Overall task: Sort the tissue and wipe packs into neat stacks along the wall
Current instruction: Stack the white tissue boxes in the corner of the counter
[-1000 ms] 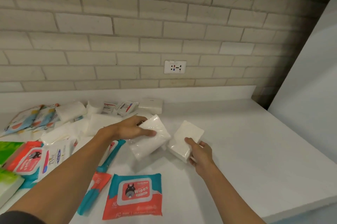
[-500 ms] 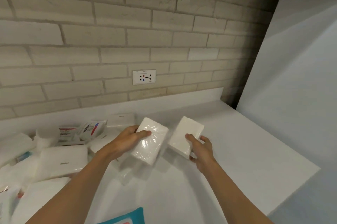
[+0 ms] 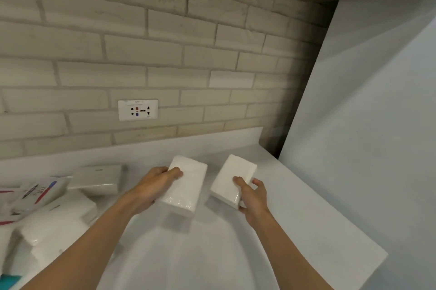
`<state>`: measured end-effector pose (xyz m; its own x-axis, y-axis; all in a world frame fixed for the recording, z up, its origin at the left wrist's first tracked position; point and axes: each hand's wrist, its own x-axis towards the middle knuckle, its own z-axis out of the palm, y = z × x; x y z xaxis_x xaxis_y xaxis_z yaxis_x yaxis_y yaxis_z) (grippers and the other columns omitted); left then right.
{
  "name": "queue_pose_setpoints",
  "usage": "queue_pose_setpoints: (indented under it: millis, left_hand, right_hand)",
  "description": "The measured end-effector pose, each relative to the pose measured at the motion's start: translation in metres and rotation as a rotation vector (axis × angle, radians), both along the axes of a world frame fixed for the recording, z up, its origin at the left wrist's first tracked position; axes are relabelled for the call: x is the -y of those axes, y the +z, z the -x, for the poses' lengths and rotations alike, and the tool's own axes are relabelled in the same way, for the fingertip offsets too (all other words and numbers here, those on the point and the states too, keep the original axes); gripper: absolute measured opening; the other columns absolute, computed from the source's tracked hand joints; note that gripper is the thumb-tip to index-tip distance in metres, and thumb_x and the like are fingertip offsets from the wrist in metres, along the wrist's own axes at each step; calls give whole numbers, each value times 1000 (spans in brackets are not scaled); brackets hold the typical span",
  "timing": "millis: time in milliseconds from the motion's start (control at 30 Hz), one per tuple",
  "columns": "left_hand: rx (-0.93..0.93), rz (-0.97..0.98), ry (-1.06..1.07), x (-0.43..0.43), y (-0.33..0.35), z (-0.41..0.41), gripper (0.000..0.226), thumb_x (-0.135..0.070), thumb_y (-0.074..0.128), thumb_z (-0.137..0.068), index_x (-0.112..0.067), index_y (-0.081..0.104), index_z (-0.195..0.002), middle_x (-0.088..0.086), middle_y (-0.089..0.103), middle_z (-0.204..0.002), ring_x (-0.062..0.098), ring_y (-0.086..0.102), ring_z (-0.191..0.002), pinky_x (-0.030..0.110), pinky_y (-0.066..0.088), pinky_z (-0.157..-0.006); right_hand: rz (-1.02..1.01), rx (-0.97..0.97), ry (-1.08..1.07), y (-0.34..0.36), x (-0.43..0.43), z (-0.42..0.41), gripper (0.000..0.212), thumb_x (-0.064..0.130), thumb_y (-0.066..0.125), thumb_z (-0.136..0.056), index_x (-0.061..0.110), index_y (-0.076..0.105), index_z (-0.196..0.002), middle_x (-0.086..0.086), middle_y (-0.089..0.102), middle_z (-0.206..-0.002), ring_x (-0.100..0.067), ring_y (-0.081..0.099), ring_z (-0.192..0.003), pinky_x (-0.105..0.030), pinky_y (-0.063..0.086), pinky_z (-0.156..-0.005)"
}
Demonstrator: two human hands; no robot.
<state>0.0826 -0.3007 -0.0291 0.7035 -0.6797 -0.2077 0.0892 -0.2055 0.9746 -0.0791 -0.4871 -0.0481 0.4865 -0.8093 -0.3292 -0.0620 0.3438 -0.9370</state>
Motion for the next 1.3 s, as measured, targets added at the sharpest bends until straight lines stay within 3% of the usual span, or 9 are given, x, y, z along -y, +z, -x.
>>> queue_pose_setpoints:
  millis: [233,400,567,667,767,933,1000,1133,1300]
  left_hand:
    - [-47,20,95,88,1,4,30,-28,66,-85,-2,67,-101,15,73,-87,30,68,-77,36,49,-68]
    - [-98,41,165,141,-3,-2,46,-42,75,-68,-5,73,-95,16,66,-82,30,61,-76,40,45,-70]
    - [-150,75,255,192,-10,-3,59,-47,79,-55,-3,74,-94,13,60,-84,28,54,-76,38,40,-72]
    - [-151,73,290,223,-14,-3,49,-36,76,-75,5,68,-100,8,53,-67,23,48,-66,33,38,-66]
    - [-157,56,303,246,-20,-5,37,-30,71,-85,5,69,-96,10,52,-68,25,49,-69,35,39,-67]
    - [-162,47,322,272,-35,-15,37,-32,71,-83,4,70,-93,12,63,-80,27,58,-74,36,45,-70]
    - [-161,35,327,281,-39,-17,32,-31,70,-84,2,70,-85,12,65,-74,27,60,-70,35,46,-69]
    - [-171,26,354,301,-49,-28,60,-44,71,-66,9,67,-93,16,63,-81,29,58,-74,38,42,-69]
    - [-161,-7,382,331,-54,-40,46,-35,70,-82,11,66,-88,14,57,-75,26,50,-69,39,34,-65]
  right_hand:
    - [-5,-42,60,-4,105,-3,55,24,77,-79,25,43,-122,-8,62,-115,-26,62,-101,-36,54,-70]
    - [33,-108,145,-4,174,-19,58,26,78,-79,25,41,-123,-9,60,-115,-28,61,-102,-44,56,-86]
    - [61,-167,207,-7,237,-33,62,28,79,-77,19,42,-127,-9,61,-114,-27,63,-99,-46,57,-85]
    - [111,-178,228,-5,270,-41,66,24,80,-76,14,45,-132,-11,62,-117,-27,64,-96,-39,58,-71]
    - [173,-219,240,-1,300,-50,67,22,80,-77,12,44,-132,-12,61,-117,-28,64,-94,-41,58,-75]
    - [271,-278,316,-2,340,-72,44,20,80,-78,15,48,-108,-2,60,-94,-25,63,-88,-42,57,-81]
    - [309,-314,341,-6,353,-81,42,22,81,-77,17,49,-103,-3,60,-97,-27,63,-93,-45,56,-85]
    - [312,-343,384,-15,375,-102,30,23,81,-77,24,52,-86,-9,63,-107,-31,65,-98,-48,56,-87]
    - [290,-351,439,-25,393,-126,28,19,77,-81,10,64,-104,-15,68,-110,-33,67,-96,-48,57,-85]
